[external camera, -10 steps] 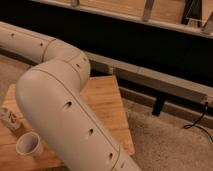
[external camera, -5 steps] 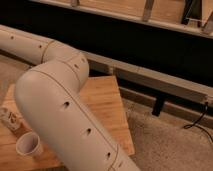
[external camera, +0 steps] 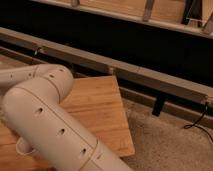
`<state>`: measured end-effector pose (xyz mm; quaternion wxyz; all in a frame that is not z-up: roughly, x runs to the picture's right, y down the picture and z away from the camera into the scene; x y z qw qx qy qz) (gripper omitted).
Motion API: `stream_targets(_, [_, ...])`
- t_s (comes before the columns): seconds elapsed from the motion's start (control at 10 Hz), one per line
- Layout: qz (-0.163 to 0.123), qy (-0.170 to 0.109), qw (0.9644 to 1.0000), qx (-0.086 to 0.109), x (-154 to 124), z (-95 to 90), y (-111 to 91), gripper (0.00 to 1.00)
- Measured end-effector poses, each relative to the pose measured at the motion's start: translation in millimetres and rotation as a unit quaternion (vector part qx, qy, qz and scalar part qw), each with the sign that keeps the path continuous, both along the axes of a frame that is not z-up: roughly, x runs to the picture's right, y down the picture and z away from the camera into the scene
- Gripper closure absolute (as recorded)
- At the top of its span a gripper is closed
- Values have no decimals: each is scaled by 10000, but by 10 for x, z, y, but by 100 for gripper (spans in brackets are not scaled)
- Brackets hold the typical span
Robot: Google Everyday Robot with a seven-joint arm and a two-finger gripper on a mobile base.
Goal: Place the eraser on the white sponge
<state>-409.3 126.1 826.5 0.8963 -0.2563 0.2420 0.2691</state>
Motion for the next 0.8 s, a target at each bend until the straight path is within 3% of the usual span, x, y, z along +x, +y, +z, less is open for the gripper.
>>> stream_targets(0.1, [-469, 328, 9983, -45, 228, 174, 236, 100])
stream_targets(0.2, [-876, 595, 9944, 7, 355, 316, 391, 100])
stream_targets(0.3, [-934, 614, 9937, 77, 314, 351, 397, 100])
stream_targets(0.4, [-865, 495, 9948, 201, 145, 341, 342, 100])
stream_targets(0.5, [-520, 178, 9976, 428, -174, 215, 109, 100])
stream_targets(0.6, [-154, -169, 9977, 641, -460, 18, -158, 100])
stream_targets(0.7, [176, -480, 9948, 884, -681, -225, -462, 100])
stream_targets(0.8, [545, -812, 9871, 1270, -881, -583, -903, 100])
